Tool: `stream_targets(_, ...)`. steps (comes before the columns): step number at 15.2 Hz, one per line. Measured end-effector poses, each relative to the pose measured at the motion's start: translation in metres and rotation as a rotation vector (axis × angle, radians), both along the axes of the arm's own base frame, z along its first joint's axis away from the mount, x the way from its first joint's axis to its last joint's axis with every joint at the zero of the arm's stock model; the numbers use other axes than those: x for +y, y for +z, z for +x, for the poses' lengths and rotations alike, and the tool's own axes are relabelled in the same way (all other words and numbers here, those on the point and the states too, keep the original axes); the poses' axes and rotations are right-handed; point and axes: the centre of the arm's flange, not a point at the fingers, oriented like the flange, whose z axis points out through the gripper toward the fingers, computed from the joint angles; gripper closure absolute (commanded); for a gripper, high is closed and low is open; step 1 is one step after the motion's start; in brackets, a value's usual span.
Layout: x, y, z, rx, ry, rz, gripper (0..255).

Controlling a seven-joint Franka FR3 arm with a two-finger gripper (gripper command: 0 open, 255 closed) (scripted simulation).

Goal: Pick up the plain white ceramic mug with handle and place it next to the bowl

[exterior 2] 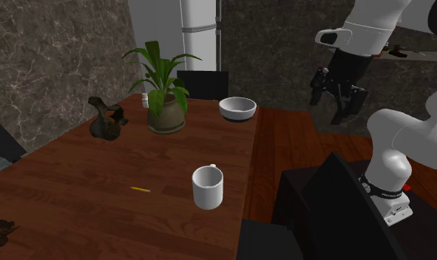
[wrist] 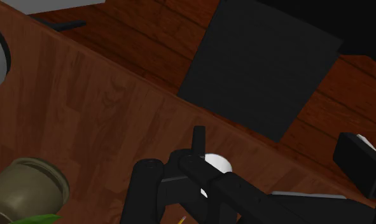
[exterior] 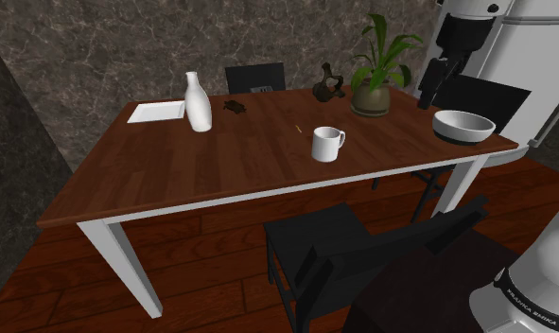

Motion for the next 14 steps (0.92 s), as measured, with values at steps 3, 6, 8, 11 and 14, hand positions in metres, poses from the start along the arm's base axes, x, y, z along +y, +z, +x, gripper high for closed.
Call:
stream_targets(3,0.0,-0.009,0.013,0.002,0.001,0.005,0)
stream_targets(6,-0.003,-0.028,0.043,0.004,0.003,0.016,0)
stream_targets(8,-0.004,-0.041,0.068,0.005,0.005,0.024,0)
stream_targets(11,-0.008,-0.063,0.098,0.007,0.008,0.036,0)
stream_targets(14,-0.01,-0.084,0.13,0.008,0.01,0.048,0)
